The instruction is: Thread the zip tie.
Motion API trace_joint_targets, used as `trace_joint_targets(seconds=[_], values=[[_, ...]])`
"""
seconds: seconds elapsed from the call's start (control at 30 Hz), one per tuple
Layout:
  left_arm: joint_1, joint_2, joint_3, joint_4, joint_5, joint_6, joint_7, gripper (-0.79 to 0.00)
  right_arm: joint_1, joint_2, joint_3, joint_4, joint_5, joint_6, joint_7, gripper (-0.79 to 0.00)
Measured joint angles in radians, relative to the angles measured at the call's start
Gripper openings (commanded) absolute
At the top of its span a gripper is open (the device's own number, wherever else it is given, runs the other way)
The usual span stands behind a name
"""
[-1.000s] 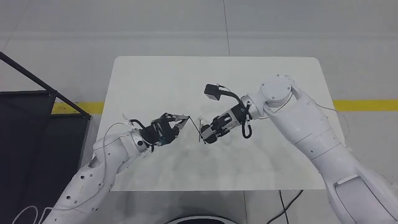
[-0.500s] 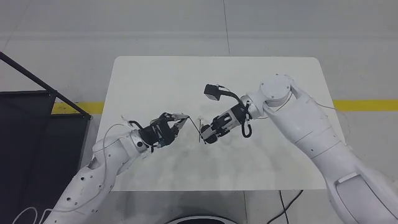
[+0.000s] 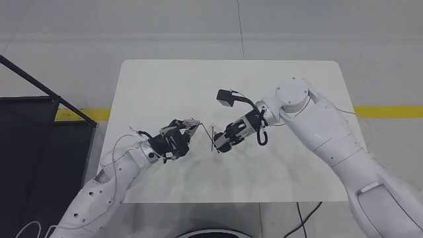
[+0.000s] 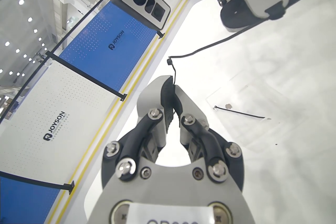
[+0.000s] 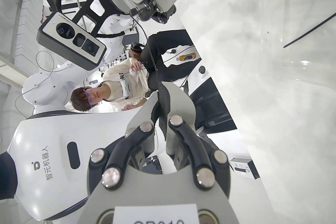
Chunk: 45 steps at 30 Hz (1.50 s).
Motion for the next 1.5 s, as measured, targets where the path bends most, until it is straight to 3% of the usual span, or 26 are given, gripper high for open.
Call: trace_joint_targets(seconds=[1.5], values=[[-0.005,-0.008,0.0,0.004,0.013,-0.015,0.004,-0.785,0.038,0.0,-0.061,0.032,0.045,-0.021,0.0,-0.785]])
